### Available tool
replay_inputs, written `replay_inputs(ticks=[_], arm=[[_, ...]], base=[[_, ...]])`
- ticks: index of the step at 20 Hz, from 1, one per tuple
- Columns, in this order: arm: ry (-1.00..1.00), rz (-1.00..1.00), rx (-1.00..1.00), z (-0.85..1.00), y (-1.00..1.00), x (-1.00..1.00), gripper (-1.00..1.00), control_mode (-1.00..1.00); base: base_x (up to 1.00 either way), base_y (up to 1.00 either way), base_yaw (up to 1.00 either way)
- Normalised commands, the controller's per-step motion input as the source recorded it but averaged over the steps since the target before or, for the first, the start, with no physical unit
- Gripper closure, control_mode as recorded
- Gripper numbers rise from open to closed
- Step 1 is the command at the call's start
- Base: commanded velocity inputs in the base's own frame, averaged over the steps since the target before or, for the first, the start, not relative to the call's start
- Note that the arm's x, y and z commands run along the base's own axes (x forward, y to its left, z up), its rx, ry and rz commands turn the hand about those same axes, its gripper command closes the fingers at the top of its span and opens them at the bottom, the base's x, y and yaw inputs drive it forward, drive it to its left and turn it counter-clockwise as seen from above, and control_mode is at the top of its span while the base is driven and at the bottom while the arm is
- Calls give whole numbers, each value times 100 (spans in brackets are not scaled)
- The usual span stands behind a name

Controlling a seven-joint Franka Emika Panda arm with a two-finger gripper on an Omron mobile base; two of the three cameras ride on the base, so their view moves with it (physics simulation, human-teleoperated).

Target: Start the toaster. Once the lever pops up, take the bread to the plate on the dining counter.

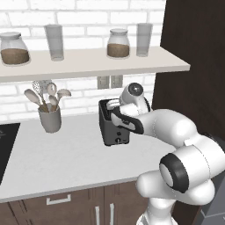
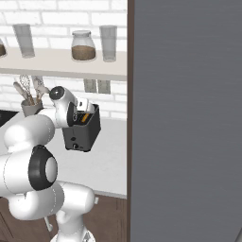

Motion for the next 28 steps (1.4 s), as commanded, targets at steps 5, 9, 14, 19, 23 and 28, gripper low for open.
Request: replay_inputs(ticks=[5, 9, 14, 19, 23, 28], arm=[[0, 0, 0, 0, 0, 0, -100, -100], [0, 0, 0, 0, 0, 0, -100, -100], [0, 0, 0, 0, 0, 0, -100, -100], [0, 0, 0, 0, 0, 0, -100, -100], [0, 0, 0, 0, 0, 0, -100, -100], [0, 0, 0, 0, 0, 0, -100, -100]], base=[[0, 0, 0], [0, 0, 0], [0, 0, 0], [0, 0, 0], [0, 0, 0], [0, 0, 0]])
